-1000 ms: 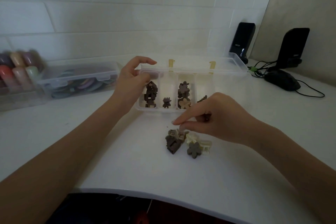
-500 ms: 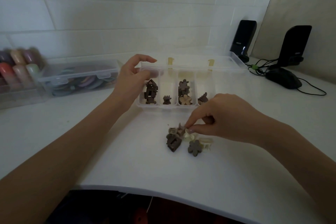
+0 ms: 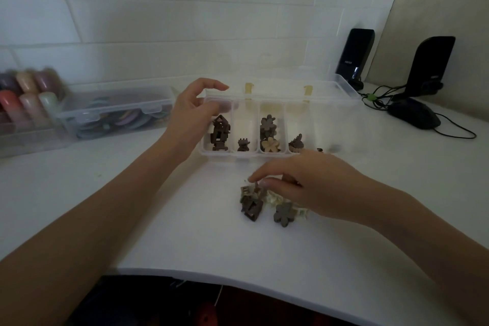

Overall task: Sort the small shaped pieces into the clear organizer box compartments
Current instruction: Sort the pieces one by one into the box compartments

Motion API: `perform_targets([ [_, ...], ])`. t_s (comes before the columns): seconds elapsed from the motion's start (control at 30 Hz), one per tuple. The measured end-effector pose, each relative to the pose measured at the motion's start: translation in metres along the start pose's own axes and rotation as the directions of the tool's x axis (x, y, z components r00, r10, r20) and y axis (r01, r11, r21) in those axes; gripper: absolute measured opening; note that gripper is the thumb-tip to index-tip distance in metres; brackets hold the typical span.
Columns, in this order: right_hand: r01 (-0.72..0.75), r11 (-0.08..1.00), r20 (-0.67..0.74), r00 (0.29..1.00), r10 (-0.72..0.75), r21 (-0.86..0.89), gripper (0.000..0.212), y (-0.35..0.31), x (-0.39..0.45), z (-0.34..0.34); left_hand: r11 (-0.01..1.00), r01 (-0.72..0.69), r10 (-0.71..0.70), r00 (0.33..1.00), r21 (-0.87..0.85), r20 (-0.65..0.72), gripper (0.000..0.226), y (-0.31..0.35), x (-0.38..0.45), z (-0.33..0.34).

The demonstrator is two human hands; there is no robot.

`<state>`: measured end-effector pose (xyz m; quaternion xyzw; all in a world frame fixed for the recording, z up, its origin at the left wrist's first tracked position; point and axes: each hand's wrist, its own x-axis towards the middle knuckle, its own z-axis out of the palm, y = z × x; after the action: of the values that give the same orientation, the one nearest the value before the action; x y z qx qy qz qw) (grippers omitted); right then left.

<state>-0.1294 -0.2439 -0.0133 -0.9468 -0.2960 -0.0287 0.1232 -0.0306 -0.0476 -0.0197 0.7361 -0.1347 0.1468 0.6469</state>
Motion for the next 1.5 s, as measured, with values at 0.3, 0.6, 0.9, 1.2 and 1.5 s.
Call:
perform_targets([
  [0.3,-0.008,0.956,-0.051,0.998,0.024,0.295,0.013,0.010,0.001,0.002,1.000,0.000,0.000,1.000,-0.002,0.000,0.025,0.002,-0.002,0.001],
  [0.6,0.027,0.988,-0.687,0.722,0.085,0.150,0.015,0.014,0.004,-0.004,1.000,-0.031,0.031,0.999,0.001,-0.006,0.024,0.002,-0.003,0.000],
  [0.9,-0.191,0.972,-0.769,0.640,0.018,-0.137,0.018,0.018,0.026,0.005,0.998,-0.061,0.062,0.997,0.019,-0.047,0.029,0.002,-0.006,0.003],
  [1.2,-0.247,0.924,-0.701,0.712,-0.032,-0.293,0.020,0.023,0.027,0.001,0.998,-0.056,0.057,0.997,0.023,-0.045,0.030,0.006,-0.010,0.004],
  [1.5,0.035,0.996,-0.558,0.826,-0.073,-0.078,0.019,0.027,0.003,-0.014,0.999,-0.035,0.035,0.998,-0.004,-0.052,0.026,0.006,-0.008,0.004],
])
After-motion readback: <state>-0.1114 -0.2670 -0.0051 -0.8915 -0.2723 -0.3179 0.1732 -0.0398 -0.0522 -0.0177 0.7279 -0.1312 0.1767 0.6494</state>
